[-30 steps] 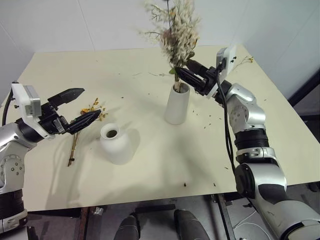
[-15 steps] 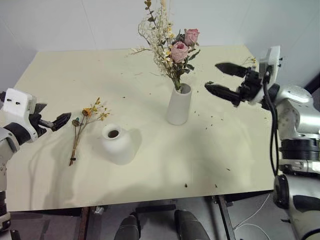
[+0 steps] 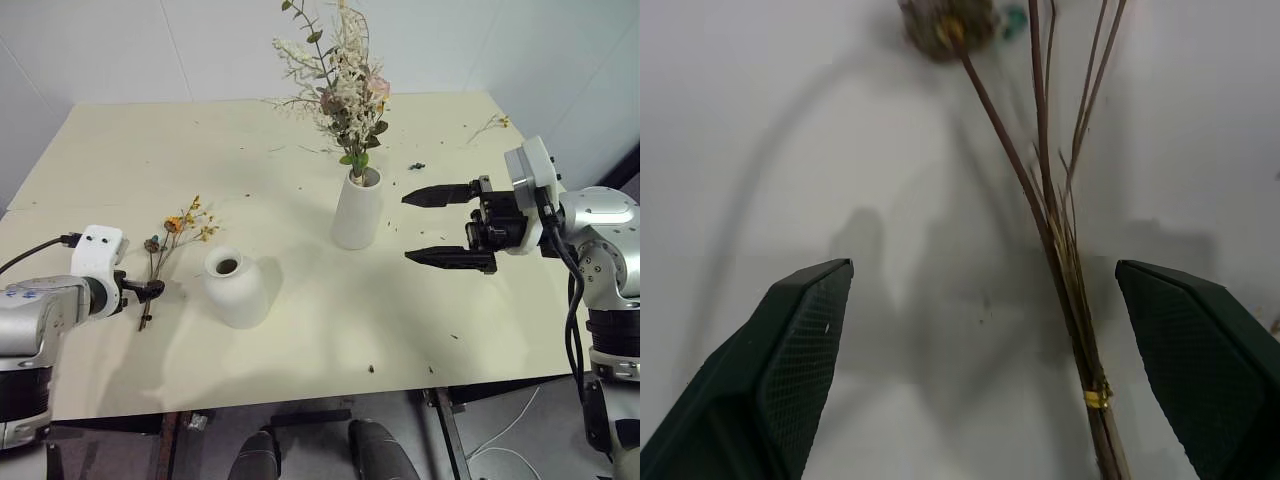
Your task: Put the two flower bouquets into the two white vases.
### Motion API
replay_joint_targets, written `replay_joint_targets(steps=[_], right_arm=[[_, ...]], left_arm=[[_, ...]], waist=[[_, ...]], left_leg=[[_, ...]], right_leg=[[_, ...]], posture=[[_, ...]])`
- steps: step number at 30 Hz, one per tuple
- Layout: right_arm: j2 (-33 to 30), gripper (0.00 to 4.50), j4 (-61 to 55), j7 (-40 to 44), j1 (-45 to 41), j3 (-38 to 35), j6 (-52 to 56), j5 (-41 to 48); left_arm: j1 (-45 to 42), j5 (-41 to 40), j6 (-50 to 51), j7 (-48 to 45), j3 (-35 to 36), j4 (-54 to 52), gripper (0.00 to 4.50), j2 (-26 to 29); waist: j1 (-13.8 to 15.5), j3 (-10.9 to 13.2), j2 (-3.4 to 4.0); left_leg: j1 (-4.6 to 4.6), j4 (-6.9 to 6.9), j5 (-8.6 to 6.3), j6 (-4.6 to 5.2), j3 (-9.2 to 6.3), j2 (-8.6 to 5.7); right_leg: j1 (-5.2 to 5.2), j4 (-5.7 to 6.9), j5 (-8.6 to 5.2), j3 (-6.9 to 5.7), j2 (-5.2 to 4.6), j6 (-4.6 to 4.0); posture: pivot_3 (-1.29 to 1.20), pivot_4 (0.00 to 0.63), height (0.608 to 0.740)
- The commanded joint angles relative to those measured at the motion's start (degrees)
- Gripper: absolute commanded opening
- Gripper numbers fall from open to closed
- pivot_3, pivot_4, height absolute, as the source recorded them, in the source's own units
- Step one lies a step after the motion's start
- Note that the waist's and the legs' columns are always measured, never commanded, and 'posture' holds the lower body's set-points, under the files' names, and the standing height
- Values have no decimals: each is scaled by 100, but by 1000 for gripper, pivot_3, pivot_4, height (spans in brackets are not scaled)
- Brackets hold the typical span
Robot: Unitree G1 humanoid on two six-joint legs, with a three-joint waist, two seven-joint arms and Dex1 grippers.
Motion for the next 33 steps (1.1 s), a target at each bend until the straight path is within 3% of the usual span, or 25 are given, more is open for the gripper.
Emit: replay_joint_targets(steps=[1, 3, 5, 14, 19, 26, 29, 33], right_arm=[[111, 4441, -277, 99, -17, 25, -121, 184], [243, 4441, -300, 50, 56, 27, -272, 178], [373, 4500, -306, -12, 114, -25, -413, 210], [427, 4500, -240, -143, 151, 15, -530, 116], [391, 4500, -14, -172, 30, 25, -729, -28], [350, 4500, 392, -288, -149, -32, -1017, -238], [362, 4500, 516, -326, -171, -34, -1097, -292], [446, 4500, 655, -439, -194, -6, -1215, -358]], left_arm=[[-71, -8, 420, -51, -71, 16, 4500, -62], [26, -123, 613, -372, -363, -22, 4500, 240], [32, -139, 664, -494, -428, -31, 4113, 373], [-254, 45, 322, -706, -467, 301, 1501, 618], [-379, 95, -74, -666, -370, 448, 60, 489], [-399, -260, -2733, -685, 1116, 650, 21, -596], [-71, -478, -3179, -1091, 1191, 328, 21, -836], [-129, -1639, -4055, -1757, 2010, 45, 21, -1598]], waist=[[13, 0, 0], [13, -2, -4], [9, -4, -5], [-37, -3, -5], [-30, -3, -5], [61, -3, -8], [103, -4, -9], [142, -4, -13]], left_leg=[[0, 0, 0, 0, 0, 0], [0, 0, -1, -1, 0, 0], [1, 0, -3, -6, 1, 0], [6, 0, -6, -9, 1, 2], [7, 0, -6, -9, 1, 2], [1, 0, -6, -11, 1, 3], [-3, 1, -10, -14, 5, 3], [-4, 7, -13, -13, 9, 4]], right_leg=[[0, 1, 0, 0, 0, 0], [0, 1, 0, 0, -1, 0], [0, -2, 0, 0, 0, 0], [1, 2, -1, 1, 1, -2], [1, 3, -1, 1, 2, -3], [-1, -4, -1, -1, 0, -2], [-1, -10, -1, 0, -3, -2], [-1, -9, -1, 1, -3, -1]], posture=[[0, 150, 740], [0, 150, 740], [0, 150, 740], [0, 150, 740], [0, 150, 740], [0, 150, 740], [0, 150, 740], [0, 150, 740]])
